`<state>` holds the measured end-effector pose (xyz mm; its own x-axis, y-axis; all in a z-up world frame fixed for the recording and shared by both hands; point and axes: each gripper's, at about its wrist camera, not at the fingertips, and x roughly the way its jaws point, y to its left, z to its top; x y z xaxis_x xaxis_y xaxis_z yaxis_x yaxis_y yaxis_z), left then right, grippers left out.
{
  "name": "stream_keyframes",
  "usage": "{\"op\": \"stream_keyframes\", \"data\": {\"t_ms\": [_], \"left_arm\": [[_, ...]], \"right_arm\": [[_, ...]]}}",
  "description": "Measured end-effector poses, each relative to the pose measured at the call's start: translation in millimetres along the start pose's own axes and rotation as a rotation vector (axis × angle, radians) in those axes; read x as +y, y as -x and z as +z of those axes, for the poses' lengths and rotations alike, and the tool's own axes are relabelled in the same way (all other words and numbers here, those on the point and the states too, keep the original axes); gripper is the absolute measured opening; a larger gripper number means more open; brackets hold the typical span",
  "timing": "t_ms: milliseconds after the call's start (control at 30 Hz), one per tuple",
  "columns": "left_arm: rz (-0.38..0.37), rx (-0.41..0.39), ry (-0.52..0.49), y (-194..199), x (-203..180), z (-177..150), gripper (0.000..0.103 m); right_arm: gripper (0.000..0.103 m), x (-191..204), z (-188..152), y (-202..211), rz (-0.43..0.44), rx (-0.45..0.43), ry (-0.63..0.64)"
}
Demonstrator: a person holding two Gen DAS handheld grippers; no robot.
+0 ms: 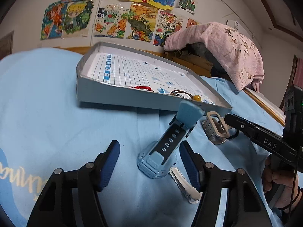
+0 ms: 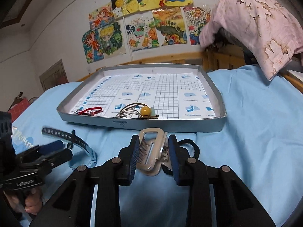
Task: Organize jewelry
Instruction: 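Grasp the blue watch with the left tool while the right tool grasps the beige buckle, then carry the watch and buckle into the grey tray and open both tools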
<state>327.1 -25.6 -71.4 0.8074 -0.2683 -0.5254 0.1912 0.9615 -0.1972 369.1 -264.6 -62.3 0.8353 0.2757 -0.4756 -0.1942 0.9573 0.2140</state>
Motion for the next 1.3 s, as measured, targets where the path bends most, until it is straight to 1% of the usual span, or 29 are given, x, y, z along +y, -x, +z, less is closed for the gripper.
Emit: {"op": "stream_keyframes", "data": {"t_ms": [67,100,133,167,200,300,400,567,633,733,833,967,1067,1233,1300], "left_arm": [[-0.017,-0.003,-0.004,-0.5,-0.6,-0.9,0.057],[-0.026,0.000,-0.010,-1.9,-1.9,-1.5,0.052],[-0.030,0.006,-0.016,-3.7,-2.9,-1.9,0.043],[-0.029,0.013,-0.020,-5.4,-3.9,-2.9,0.038],[-0.025,0.019,-0.021,-6.6,-4.5,-3.7,0.028],[-0.023,0.017,-0.004,-5.0,-0.9,-5.7,0.025],[-0.040,-0.003,0.023,2.0,4.6,-8.6,0.021],[-0.065,-0.017,0.090,14.3,16.6,-16.2,0.016],[-0.050,-0.011,0.111,16.0,19.5,-16.7,0.012],[-0.020,0.022,0.157,16.1,23.0,-15.0,0.008],[-0.017,0.039,0.169,17.0,23.8,-9.7,0.008],[0.017,0.056,0.154,19.2,17.8,-0.8,0.007],[0.042,0.066,0.142,23.6,13.6,3.1,0.007],[0.065,0.079,0.164,33.9,14.6,10.4,0.007],[0.081,0.079,0.165,39.2,15.7,18.1,0.007]], "right_arm": [[0.024,-0.7,-1.1,-1.2,-0.009,0.004,0.002],[0.018,-0.6,-1.3,-2.4,-0.011,0.009,0.000],[0.014,-1.3,-1.3,-3.6,-0.012,0.013,-0.007],[0.011,-1.7,-2.0,-4.0,-0.011,0.013,-0.012],[0.006,-2.2,-2.2,-4.2,-0.009,0.013,-0.015],[0.006,-2.4,-5.3,-3.1,0.000,0.010,-0.017],[0.005,-1.7,-9.8,0.9,0.020,-0.003,-0.016],[0.004,-0.3,-16.3,13.9,0.057,-0.051,-0.013],[0.004,1.1,-17.7,18.0,0.070,-0.060,-0.008],[0.004,4.0,-17.8,23.2,0.080,-0.077,0.004],[0.004,6.7,-17.6,30.3,0.076,-0.108,0.023],[0.004,4.4,-18.2,37.9,0.087,-0.143,0.024],[0.004,-1.3,-19.8,38.6,0.101,-0.150,0.003],[0.004,-11.5,-24.1,38.3,0.110,-0.148,-0.041],[0.004,-13.1,-25.6,38.4,0.113,-0.147,-0.050]]}}
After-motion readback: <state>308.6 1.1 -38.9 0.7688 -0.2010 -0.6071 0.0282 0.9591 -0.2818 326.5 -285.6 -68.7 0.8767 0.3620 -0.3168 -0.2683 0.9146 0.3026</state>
